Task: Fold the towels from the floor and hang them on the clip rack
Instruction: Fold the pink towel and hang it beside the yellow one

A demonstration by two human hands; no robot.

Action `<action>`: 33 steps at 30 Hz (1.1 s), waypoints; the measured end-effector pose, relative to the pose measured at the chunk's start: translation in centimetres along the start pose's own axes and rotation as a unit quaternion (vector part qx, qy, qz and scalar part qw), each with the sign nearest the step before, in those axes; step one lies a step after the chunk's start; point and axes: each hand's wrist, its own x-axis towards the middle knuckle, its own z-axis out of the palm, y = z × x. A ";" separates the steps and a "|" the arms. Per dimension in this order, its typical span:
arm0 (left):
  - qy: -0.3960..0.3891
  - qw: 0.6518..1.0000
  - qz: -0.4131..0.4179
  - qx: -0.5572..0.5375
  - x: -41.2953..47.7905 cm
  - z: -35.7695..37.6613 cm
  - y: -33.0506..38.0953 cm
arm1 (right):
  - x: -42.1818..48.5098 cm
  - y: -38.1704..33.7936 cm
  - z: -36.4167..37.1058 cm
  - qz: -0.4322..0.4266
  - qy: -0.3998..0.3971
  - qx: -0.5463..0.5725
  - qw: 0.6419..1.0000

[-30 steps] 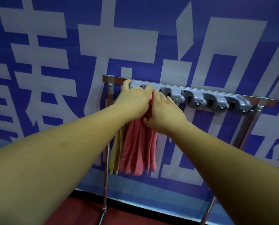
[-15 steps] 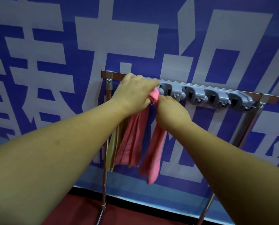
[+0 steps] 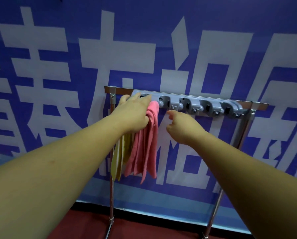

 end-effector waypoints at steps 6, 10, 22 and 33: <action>0.024 0.999 -0.003 -0.048 -6.1 -2.7 3.2 | -5.7 1.1 -3.3 0.044 -0.049 -0.044 0.997; -0.052 0.995 -0.017 -0.080 -10.1 -4.3 6.0 | -10.5 1.8 -5.7 0.058 -0.060 -0.100 0.991; -0.136 0.985 -0.016 -0.106 -22.3 -3.5 13.7 | -25.9 3.8 -5.1 0.069 -0.087 -0.110 0.988; -0.288 0.950 -0.035 -0.116 -30.1 16.4 15.0 | -30.9 11.8 13.3 0.125 -0.230 -0.082 0.962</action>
